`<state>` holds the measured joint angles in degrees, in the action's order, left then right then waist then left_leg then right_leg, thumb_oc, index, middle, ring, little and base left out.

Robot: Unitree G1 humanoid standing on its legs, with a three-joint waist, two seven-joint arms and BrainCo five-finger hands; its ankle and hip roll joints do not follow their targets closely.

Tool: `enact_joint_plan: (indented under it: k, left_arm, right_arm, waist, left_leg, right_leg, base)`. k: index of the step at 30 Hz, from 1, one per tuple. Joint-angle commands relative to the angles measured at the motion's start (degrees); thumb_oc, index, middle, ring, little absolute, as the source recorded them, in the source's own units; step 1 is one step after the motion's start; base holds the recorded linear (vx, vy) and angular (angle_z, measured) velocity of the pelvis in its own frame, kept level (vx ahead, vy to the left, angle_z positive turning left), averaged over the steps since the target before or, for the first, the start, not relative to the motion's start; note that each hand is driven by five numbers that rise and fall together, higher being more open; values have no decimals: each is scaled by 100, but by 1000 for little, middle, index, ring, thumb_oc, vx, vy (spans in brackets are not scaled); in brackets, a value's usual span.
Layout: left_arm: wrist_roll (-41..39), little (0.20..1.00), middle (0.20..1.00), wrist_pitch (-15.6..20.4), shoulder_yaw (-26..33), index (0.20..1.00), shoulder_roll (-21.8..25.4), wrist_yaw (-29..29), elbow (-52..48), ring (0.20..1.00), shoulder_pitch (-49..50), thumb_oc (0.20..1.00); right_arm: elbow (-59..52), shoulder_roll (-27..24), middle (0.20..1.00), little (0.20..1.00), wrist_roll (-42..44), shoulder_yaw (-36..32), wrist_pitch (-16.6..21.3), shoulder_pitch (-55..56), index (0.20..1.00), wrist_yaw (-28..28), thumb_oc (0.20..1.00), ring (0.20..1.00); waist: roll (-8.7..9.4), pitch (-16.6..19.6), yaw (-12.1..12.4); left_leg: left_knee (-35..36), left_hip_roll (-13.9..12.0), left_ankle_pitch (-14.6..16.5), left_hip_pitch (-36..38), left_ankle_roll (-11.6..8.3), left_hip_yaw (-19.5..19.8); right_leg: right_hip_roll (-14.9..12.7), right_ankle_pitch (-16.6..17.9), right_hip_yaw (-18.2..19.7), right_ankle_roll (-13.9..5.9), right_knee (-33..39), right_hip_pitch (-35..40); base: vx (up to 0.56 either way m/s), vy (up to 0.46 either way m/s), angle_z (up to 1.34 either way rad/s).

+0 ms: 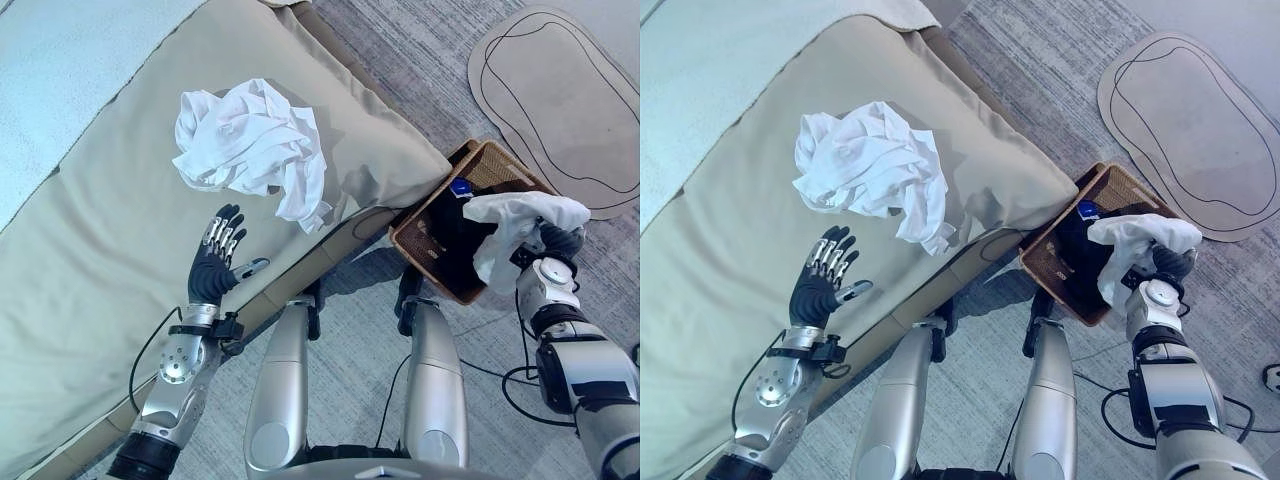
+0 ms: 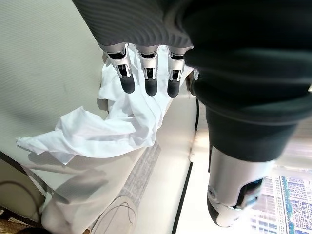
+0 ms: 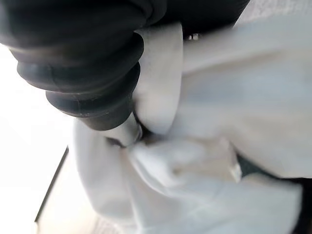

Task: Pick up clothes into the bucket

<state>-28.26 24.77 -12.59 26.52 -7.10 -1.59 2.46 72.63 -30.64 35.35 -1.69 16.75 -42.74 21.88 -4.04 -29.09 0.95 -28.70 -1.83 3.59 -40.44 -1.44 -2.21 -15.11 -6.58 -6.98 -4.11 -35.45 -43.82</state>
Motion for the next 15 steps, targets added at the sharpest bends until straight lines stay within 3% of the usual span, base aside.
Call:
enact_joint_plan:
  k: [1, 7, 15]
  left_arm:
    - [-23, 1000, 1000, 287, -15, 1000, 109, -91, -439, 1000, 125, 1000]
    - [-32, 1000, 1000, 287, 141, 1000, 98, -142, -383, 1000, 148, 1000]
    - [30, 1000, 1000, 240, 133, 1000, 60, -120, -177, 1000, -23, 1000]
  right_arm:
    - [272, -291, 1000, 1000, 144, -68, 57, 40, 1000, 116, 1000, 1000]
    - [283, -285, 1000, 1000, -147, 37, -53, 60, 1000, 168, 1000, 1000]
    - [502, -147, 1000, 1000, -601, 217, -318, 90, 1000, 221, 1000, 1000]
  waist:
    - [-108, 441, 4]
    - [-100, 476, 6]
    - [-71, 562, 7]
  left_leg:
    - [-206, -65, 188, -159, 12, 54]
    - [85, -82, 81, 37, 4, 43]
    - [1073, -105, -336, 682, -67, 55]
  right_leg:
    - [-121, 206, 32, -312, 267, 376]
    - [-107, 311, 12, -328, 512, 539]
    - [-84, 679, -147, -422, 1397, 1117]
  base:
    - [0, 0, 0]
    - [0, 0, 0]
    - [13, -7, 2]
